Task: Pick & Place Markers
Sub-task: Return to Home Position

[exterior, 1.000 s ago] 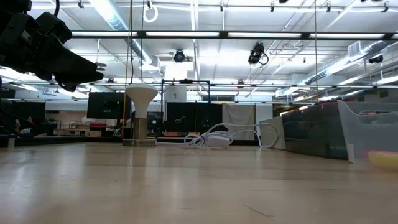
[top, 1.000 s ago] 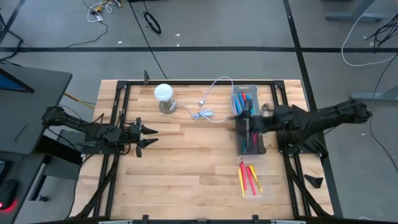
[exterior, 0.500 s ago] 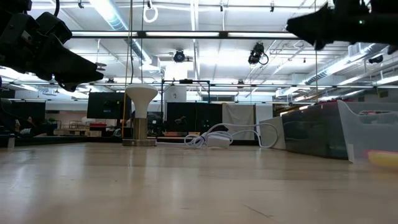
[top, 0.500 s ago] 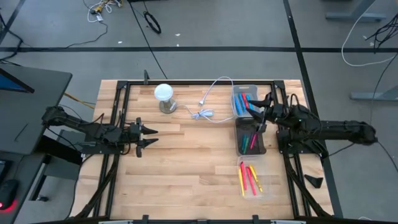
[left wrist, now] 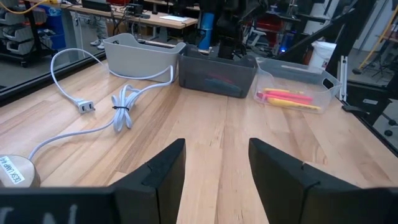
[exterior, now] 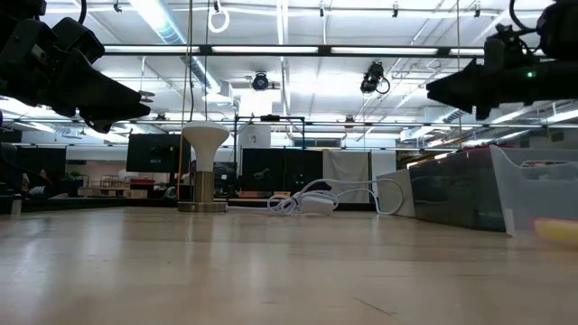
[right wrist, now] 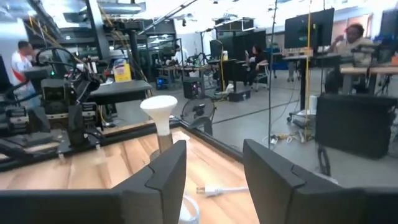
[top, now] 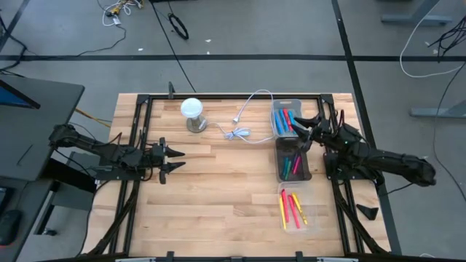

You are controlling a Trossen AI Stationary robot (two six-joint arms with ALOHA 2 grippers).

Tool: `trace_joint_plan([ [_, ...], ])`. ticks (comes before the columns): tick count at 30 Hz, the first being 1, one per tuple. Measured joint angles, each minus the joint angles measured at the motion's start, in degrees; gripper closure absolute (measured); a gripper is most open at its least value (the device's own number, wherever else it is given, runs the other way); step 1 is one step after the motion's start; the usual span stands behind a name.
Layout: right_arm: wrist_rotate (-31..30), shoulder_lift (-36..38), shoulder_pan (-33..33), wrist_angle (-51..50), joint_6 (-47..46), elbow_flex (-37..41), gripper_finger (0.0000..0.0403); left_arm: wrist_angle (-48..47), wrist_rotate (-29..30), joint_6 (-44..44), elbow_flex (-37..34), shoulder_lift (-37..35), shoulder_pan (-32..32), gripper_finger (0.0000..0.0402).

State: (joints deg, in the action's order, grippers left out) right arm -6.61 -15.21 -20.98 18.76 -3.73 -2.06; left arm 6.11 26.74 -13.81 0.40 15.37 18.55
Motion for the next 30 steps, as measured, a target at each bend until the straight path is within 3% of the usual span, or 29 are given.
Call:
trace_joint_plan([
  [13, 0.04, 9.75, 0.01, -17.25, -2.88, 1.14, 0.0243, 0.0, -0.01, 0.01, 0.01, -0.01, 0.0, 0.0218],
  [21, 1.56, 15.14, 0.02, -17.24, -3.28, 1.07, 0.0243, 0.0, 0.0, -0.01, 0.0, 0.01, 0.0, 0.0218],
  [30, 1.55, 14.78, 0.01, -17.24, -3.32, 1.07, 0.0243, 0.0, -0.01, -0.01, 0.0, 0.01, 0.0, 0.0218],
])
